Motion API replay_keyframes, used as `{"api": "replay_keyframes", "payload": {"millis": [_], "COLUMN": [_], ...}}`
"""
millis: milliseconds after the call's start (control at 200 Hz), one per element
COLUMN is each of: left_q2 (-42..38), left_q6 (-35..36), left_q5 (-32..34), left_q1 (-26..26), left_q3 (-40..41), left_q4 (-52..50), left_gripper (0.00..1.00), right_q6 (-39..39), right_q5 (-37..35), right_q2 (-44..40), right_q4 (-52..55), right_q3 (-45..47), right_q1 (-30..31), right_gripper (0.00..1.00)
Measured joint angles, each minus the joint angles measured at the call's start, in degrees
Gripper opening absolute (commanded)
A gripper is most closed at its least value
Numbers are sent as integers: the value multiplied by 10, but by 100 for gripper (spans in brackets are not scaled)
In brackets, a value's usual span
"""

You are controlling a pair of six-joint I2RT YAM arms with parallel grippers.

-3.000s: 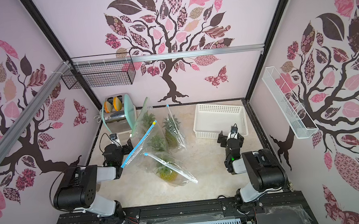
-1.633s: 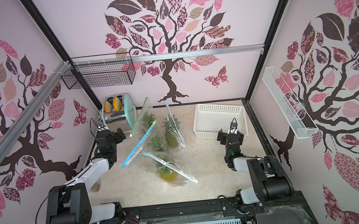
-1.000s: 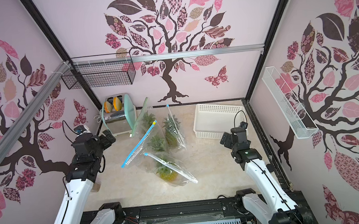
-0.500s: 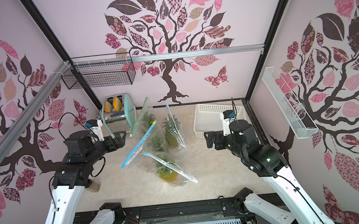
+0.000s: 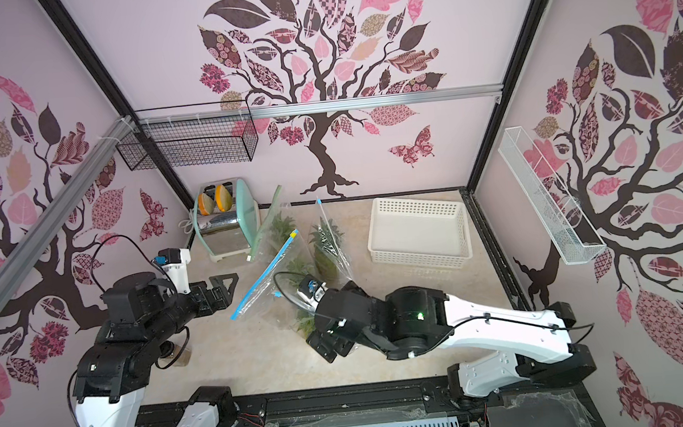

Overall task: Open the zip-top bag and take out the pineapple
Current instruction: Unzip the zipper on the zipper food storage bag.

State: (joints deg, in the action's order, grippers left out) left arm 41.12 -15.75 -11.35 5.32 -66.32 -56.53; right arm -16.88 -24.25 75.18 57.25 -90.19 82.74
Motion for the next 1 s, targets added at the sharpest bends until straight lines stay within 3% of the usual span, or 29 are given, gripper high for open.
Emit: {"api": "replay_keyframes", "payload": {"millis": [155, 355, 750, 855, 1000], "left_q2": [-5, -13, 1, 0, 1], "left_q6": [7, 7, 3, 3, 5], "left_q5": [6, 8, 8, 8, 8], "left_q1": [0, 0, 0, 0, 0], "left_q3": [3, 20, 27, 27, 27], "left_q4": [-9, -11, 4, 6, 7], "left_gripper": [96, 94, 84, 83, 83], "right_q6": [0, 7, 42, 48, 57], "right_q5": [-33, -78, -73, -60, -40], "right_q2": [36, 35, 35, 35, 36], "right_q4": [31, 10, -70, -89, -108], "right_q3": [-43, -5, 37, 40, 53], "right_q1": [25, 24, -21, -41, -61], "right_gripper": [99, 97, 56, 56, 64]}}
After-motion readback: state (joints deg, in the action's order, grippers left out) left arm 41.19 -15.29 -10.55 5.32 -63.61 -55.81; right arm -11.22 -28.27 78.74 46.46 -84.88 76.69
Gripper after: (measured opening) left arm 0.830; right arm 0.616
